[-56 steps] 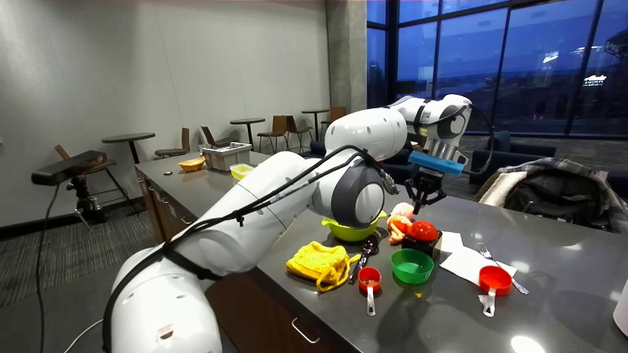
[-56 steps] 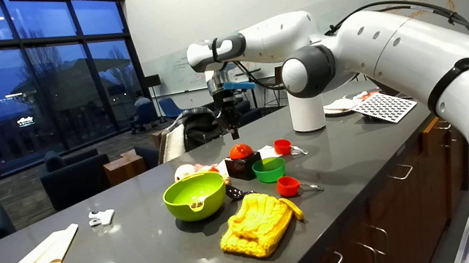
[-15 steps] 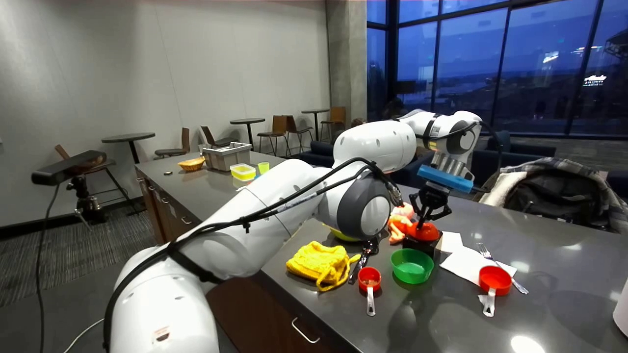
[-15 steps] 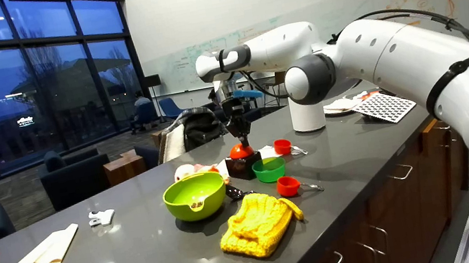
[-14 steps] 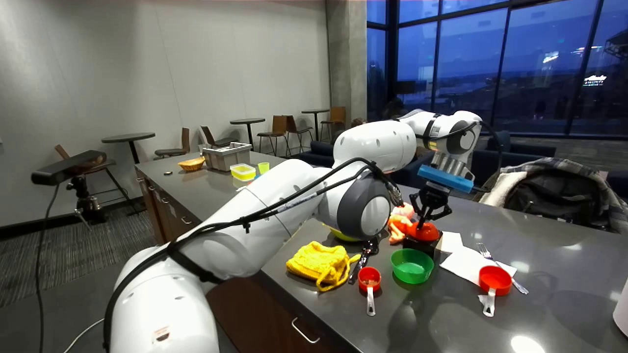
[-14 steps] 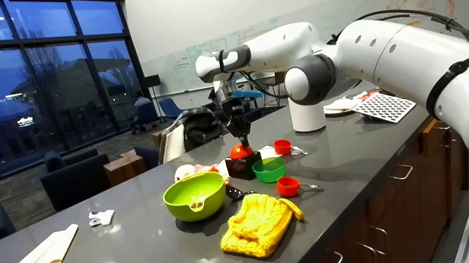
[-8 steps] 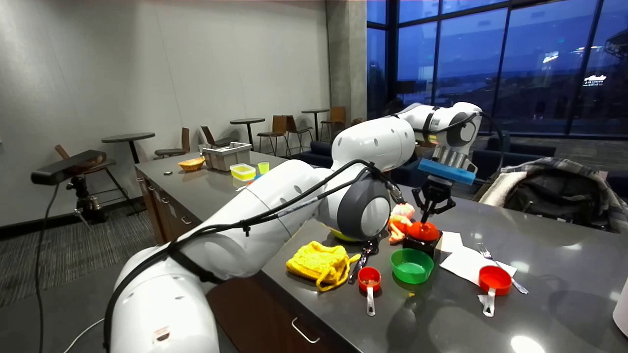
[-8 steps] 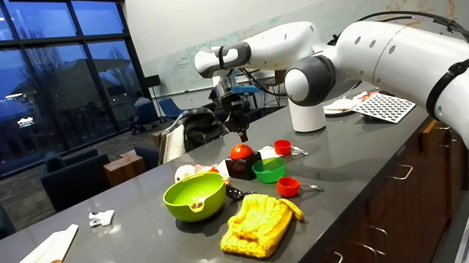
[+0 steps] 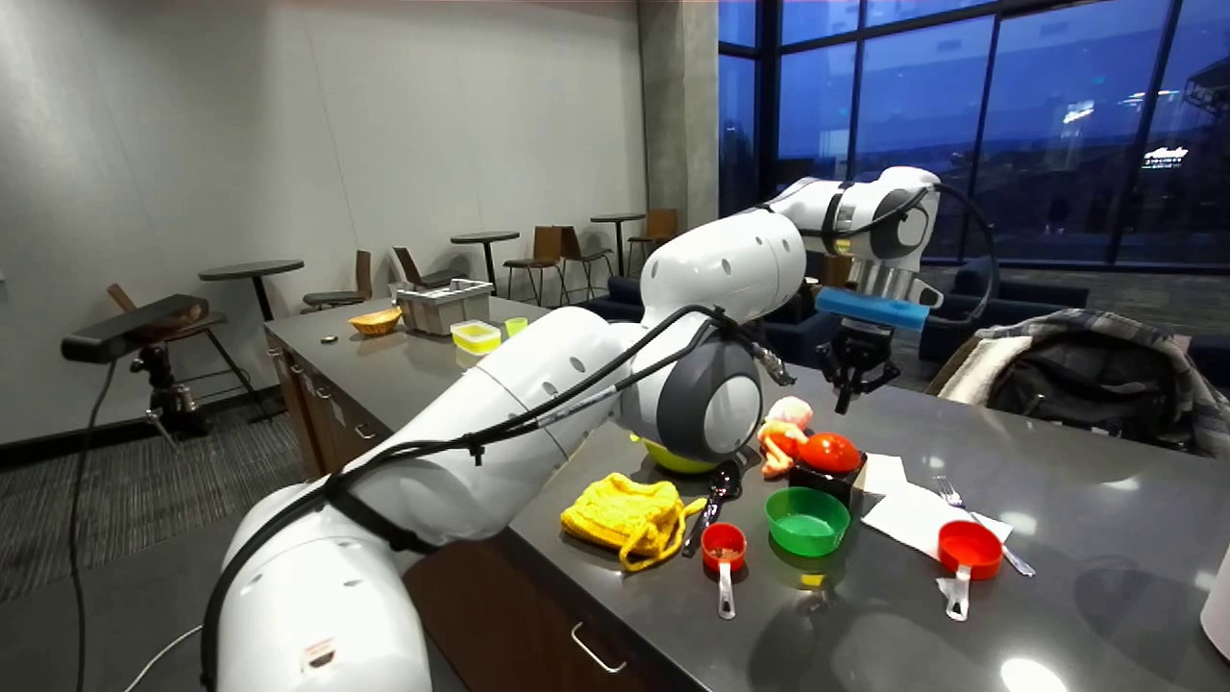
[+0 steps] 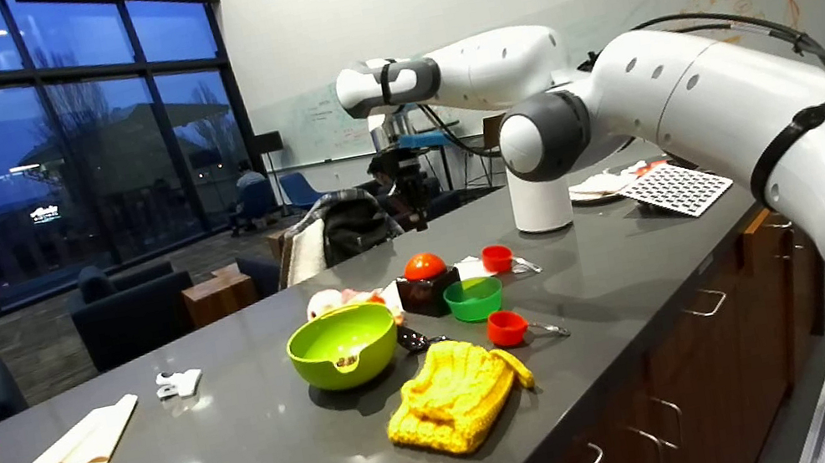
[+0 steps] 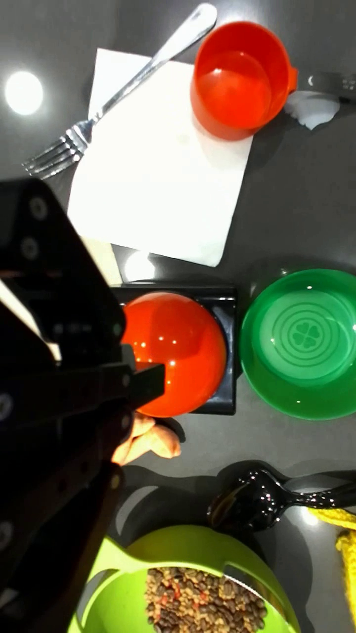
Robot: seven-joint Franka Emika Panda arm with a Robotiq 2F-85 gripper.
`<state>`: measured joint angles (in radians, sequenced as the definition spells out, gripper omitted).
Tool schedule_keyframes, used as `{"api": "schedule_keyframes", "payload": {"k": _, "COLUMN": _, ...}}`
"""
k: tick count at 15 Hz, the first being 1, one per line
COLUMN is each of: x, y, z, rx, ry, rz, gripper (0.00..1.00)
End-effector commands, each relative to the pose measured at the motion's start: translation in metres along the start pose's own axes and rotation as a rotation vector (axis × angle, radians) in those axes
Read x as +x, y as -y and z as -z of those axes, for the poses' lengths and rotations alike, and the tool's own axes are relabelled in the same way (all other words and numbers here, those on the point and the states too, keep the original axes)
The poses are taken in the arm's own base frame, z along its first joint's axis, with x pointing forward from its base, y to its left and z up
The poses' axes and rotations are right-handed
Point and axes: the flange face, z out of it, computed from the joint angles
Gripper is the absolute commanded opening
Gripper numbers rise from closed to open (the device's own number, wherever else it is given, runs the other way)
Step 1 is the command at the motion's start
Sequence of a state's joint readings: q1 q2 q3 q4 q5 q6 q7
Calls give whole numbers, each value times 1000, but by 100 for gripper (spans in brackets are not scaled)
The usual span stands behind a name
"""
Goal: Press down on the orange button on the black box
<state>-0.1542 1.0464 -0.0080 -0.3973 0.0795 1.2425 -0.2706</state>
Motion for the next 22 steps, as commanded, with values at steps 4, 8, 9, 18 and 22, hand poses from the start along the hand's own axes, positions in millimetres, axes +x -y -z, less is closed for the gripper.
{"api": "schedule_keyframes", "payload": {"k": 4, "x": -16, "y": 17, "z": 55, "rx": -34, "ry": -88, "rz": -236, "gripper": 0}}
{"api": "schedule_keyframes", "payload": {"k": 8, "x": -29, "y": 25, "z": 81, "rx": -43, "ry": -104, "rz": -316, "gripper": 37}}
{"api": "schedule_keyframes", "payload": {"k": 9, "x": -33, "y": 24, "z": 85, "rx": -50, "ry": -104, "rz": -342, "gripper": 44}}
{"api": "schedule_keyframes", "payload": {"k": 18, "x": -57, "y": 20, "z": 92, "rx": -85, "ry": -1, "rz": -506, "gripper": 99}}
{"api": "schedule_keyframes", "payload": {"k": 22, "x": -66, "y": 22, "z": 84, "rx": -84, "ry": 84, "rz": -534, "gripper": 100}}
